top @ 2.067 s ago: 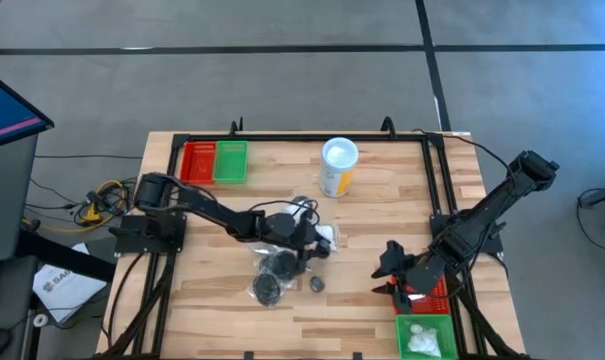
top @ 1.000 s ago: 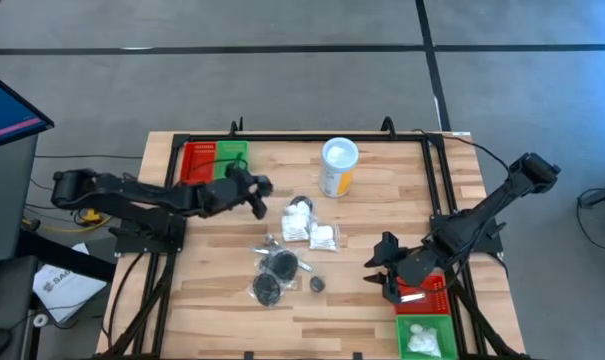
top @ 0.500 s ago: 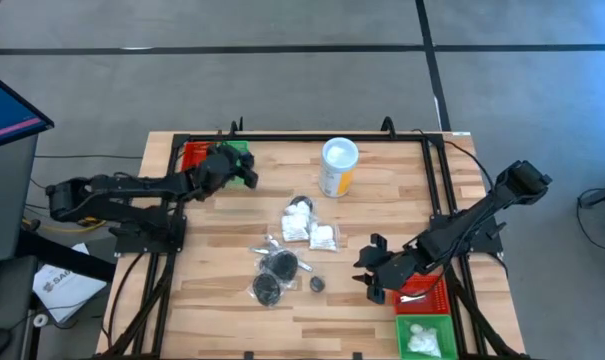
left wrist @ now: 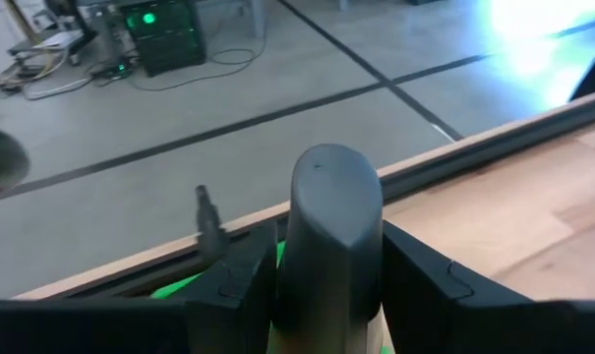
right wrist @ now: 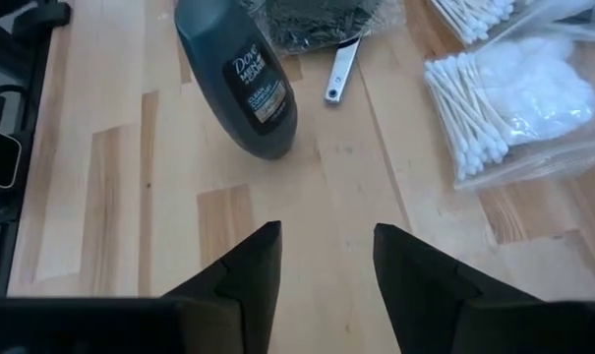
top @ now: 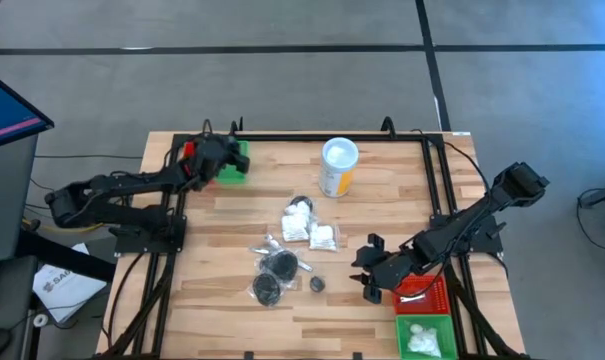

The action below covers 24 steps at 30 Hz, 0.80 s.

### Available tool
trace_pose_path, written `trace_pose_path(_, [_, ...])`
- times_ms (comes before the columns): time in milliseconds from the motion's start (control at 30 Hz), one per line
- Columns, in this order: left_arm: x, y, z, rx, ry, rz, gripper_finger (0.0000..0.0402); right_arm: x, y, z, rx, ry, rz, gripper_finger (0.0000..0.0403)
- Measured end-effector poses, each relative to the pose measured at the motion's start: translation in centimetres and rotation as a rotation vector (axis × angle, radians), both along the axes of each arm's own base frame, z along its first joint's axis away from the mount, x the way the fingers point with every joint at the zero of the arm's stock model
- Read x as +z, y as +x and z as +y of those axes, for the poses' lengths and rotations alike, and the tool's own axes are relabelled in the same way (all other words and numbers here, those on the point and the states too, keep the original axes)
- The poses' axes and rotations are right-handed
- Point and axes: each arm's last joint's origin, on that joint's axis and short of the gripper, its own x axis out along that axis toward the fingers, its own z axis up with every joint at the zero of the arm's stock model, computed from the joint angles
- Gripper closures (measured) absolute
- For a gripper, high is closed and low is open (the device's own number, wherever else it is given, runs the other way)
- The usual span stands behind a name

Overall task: Pick & Place Travel size toiletries
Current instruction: Put the black deodorant bottle into the top green bin

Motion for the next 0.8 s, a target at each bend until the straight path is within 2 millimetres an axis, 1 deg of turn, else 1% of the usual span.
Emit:
trace_pose_path(167, [-0.2, -0.5, 0.8, 0.046, -0.009, 0.005, 0.0267, 0.2, 0.2, 0.1, -0.001, 0.014, -0.024, 0.0249])
trace_pose_path(400, [-1.8, -1.0, 2.2, 0.108, -0.057, 0.062, 0.0267, 0.2, 0.2, 0.1, 0.012, 0.005, -0.031, 0.0253])
trace_pose_path(500, [-2.1, -1.2, 2.6, 0.133, -0.067, 0.060, 0.0267, 0.2, 0.2, 0.1, 0.012, 0.005, -0.031, 0.0252])
trace_pose_path(567, [-2.4, -1.3, 2.9, 0.153, -0.080, 0.055, 0.0258, 0.2, 0.2, 0.1, 0.013, 0.004, -0.032, 0.0250])
trace_pose_path(667, [-2.7, -1.2, 3.2, 0.154, -0.086, 0.053, 0.0252, 0.2, 0.3, 0.0, 0.010, 0.002, -0.032, 0.0249])
trace_pose_path(800, [-3.4, -1.0, 3.6, 0.156, -0.101, 0.062, 0.0262, 0.2, 0.4, -0.2, 0.003, 0.001, -0.032, 0.0250])
